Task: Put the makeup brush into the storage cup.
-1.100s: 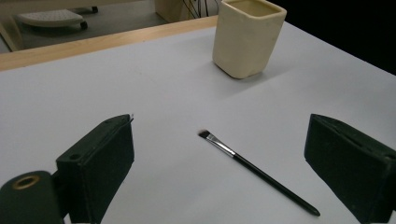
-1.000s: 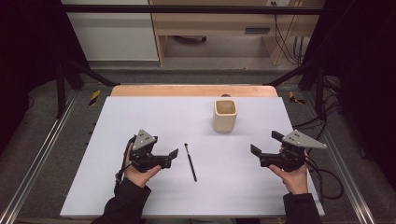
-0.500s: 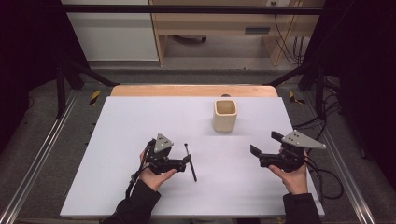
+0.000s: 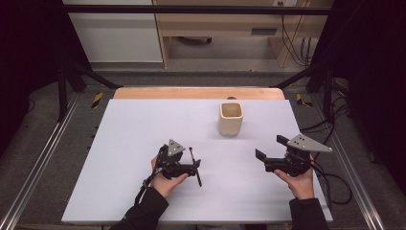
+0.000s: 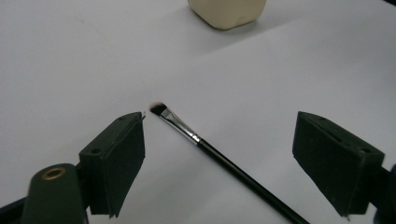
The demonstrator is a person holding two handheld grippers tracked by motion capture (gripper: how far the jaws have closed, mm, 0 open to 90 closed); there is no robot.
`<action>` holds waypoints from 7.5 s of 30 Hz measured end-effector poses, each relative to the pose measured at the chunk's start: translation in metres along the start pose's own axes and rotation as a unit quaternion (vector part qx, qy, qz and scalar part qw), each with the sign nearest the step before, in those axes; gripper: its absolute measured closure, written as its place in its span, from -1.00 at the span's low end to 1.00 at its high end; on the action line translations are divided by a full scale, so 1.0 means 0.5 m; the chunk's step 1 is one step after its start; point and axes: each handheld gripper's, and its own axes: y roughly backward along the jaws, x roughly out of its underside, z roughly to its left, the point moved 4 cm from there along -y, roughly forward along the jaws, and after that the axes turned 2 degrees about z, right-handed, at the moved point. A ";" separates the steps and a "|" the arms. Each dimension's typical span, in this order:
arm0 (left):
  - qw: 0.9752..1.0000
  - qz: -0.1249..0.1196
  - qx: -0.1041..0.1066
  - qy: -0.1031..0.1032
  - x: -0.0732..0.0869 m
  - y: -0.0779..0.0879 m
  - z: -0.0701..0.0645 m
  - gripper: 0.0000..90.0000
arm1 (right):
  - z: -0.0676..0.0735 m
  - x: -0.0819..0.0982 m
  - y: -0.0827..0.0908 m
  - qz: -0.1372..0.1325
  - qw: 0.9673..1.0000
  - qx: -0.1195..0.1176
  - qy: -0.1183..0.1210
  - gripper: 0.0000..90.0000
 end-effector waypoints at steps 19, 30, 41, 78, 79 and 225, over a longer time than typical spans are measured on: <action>0.997 0.070 -0.017 -0.012 0.045 -0.056 -0.018 -0.24 | 0.000 0.001 -0.001 0.001 1.000 -0.001 0.000 -0.89; 0.996 0.077 -0.031 -0.032 0.048 -0.054 -0.027 -0.01 | -0.001 0.004 -0.003 0.004 1.000 -0.001 -0.002 -0.89; 0.995 0.087 -0.019 -0.036 0.047 -0.047 -0.023 0.41 | -0.003 0.004 -0.001 0.004 1.000 0.002 -0.002 -0.89; 0.992 0.106 0.040 -0.051 0.049 -0.038 -0.045 0.73 | -0.001 0.004 -0.002 0.004 1.000 -0.001 0.000 -0.87; 0.992 0.106 0.040 -0.051 0.049 -0.038 -0.045 0.73 | -0.001 0.004 -0.002 0.004 1.000 -0.001 0.000 -0.87; 0.996 0.042 0.035 -0.076 -0.043 0.085 -0.022 0.86 | 0.031 0.005 -0.012 0.020 0.999 -0.035 -0.016 -0.86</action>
